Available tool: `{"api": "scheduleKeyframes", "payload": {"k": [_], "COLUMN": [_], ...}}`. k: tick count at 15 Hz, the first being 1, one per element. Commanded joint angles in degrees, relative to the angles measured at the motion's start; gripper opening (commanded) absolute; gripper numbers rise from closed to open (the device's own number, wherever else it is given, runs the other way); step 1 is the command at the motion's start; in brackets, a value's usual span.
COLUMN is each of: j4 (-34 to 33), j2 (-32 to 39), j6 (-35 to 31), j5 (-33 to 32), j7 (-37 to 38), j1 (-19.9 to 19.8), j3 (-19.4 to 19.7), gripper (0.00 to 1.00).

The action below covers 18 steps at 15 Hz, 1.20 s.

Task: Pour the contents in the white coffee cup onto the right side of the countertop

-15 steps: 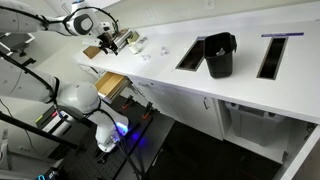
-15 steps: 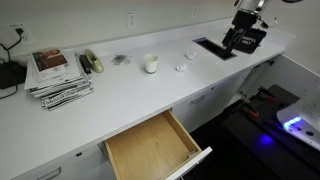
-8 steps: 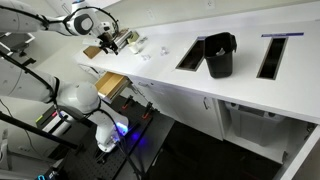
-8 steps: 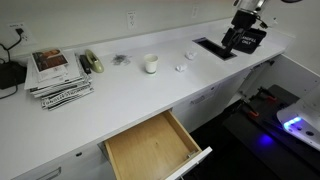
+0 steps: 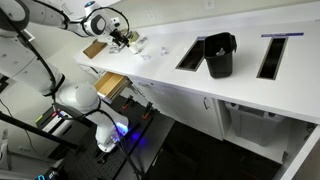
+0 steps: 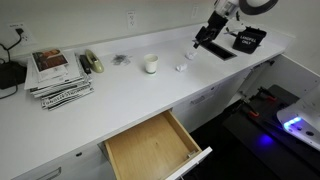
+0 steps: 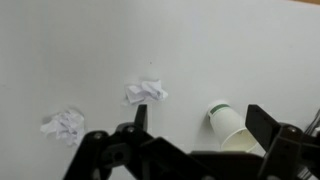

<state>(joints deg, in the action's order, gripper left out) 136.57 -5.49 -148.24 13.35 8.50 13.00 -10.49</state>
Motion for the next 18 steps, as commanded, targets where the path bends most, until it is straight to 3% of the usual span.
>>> {"api": "scheduleKeyframes", "payload": {"k": [1, 4, 6, 7, 18], "j4": [-10.47, -19.31, -24.84, -18.25, -19.70], "j2": [12.47, 20.92, 25.31, 20.58, 22.27], "j6": [-4.38, -3.51, -2.18, -4.15, -4.20], "j5": [-9.26, -17.32, -19.17, -16.57, -16.61], "j7": [8.74, 15.42, 17.38, 14.11, 14.03], "j1": [-0.88, 1.96, 4.14, 2.67, 3.25], "j3": [-1.38, 0.52, 1.57, 1.09, 1.69], "gripper": [1.00, 1.00, 1.00, 1.00, 1.00]}}
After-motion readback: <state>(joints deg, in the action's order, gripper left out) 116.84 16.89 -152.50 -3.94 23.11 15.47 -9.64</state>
